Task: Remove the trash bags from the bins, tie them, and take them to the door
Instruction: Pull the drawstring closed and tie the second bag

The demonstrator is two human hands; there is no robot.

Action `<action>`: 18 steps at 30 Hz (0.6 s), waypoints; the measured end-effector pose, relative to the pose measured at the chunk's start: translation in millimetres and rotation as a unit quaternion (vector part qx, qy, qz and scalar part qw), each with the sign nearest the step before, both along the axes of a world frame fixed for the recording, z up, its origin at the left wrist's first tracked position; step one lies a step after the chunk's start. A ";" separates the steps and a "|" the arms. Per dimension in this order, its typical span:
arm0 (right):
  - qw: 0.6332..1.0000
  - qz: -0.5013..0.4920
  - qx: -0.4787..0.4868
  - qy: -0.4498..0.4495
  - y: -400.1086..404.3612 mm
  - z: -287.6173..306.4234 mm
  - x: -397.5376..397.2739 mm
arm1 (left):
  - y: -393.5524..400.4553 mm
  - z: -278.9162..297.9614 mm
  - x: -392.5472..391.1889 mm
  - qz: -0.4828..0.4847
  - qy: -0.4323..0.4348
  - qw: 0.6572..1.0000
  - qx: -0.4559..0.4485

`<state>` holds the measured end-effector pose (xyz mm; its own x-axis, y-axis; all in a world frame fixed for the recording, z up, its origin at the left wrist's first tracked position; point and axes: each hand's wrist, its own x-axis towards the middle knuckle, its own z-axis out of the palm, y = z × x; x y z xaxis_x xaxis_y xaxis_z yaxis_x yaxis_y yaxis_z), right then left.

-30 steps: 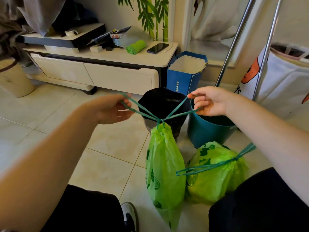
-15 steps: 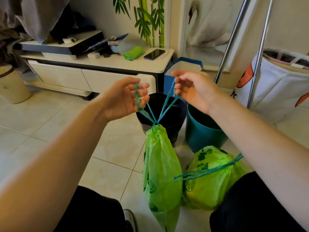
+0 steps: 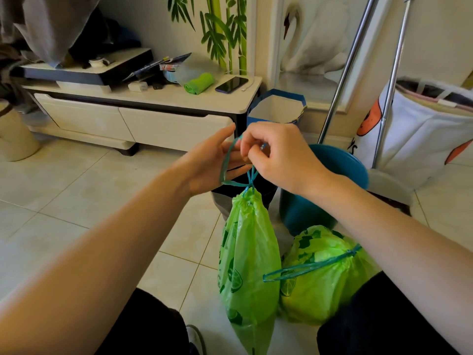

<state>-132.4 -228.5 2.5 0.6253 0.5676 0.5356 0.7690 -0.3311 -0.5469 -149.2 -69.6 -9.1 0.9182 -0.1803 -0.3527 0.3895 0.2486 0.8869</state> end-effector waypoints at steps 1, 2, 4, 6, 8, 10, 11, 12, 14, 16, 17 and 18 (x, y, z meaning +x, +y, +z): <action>1.000 -0.001 -0.004 0.001 -3.0 -1.2 0.2 | -3.7 -0.7 1.2 0.010 0.003 1.000 -0.017; 1.000 -0.001 -0.009 0.007 -6.5 -2.3 -0.2 | -8.9 -0.4 1.2 0.017 0.007 0.999 -0.029; 0.999 0.003 -0.025 0.030 -13.4 -5.5 -1.9 | -17.7 -4.0 3.5 0.025 0.005 0.999 -0.019; 0.997 0.010 -0.038 0.071 -18.5 -9.3 -4.7 | -23.4 -6.4 7.5 0.049 -0.006 0.999 -0.010; 0.992 0.014 -0.048 0.116 -22.1 -13.1 -7.7 | -27.0 -6.8 11.9 0.080 -0.011 0.996 -0.047; 0.989 0.011 -0.064 0.137 -27.0 -17.1 -7.0 | -31.7 -6.1 14.7 0.096 -0.015 0.990 -0.100; 0.987 0.008 -0.072 0.145 -30.5 -19.4 -5.4 | -35.2 -6.4 16.0 0.101 -0.016 0.989 -0.110; 0.985 0.006 -0.077 0.154 -35.1 -21.5 -3.4 | -39.4 -6.5 16.3 0.105 -0.015 0.988 -0.109; 0.983 -0.003 -0.073 0.171 -47.1 -24.1 1.1 | -46.1 -8.9 18.8 0.117 -0.012 0.988 -0.103; 0.981 -0.030 -0.055 0.186 -63.9 -25.4 8.0 | -48.4 -12.6 23.6 0.131 -0.012 0.985 -0.112; 0.980 -0.051 -0.055 0.184 -74.3 -25.4 12.4 | -48.3 -14.2 26.4 0.135 -0.014 0.985 -0.111; 0.979 -0.078 -0.077 0.173 -86.4 -25.8 17.7 | -48.3 -15.2 28.1 0.132 -0.016 0.986 -0.103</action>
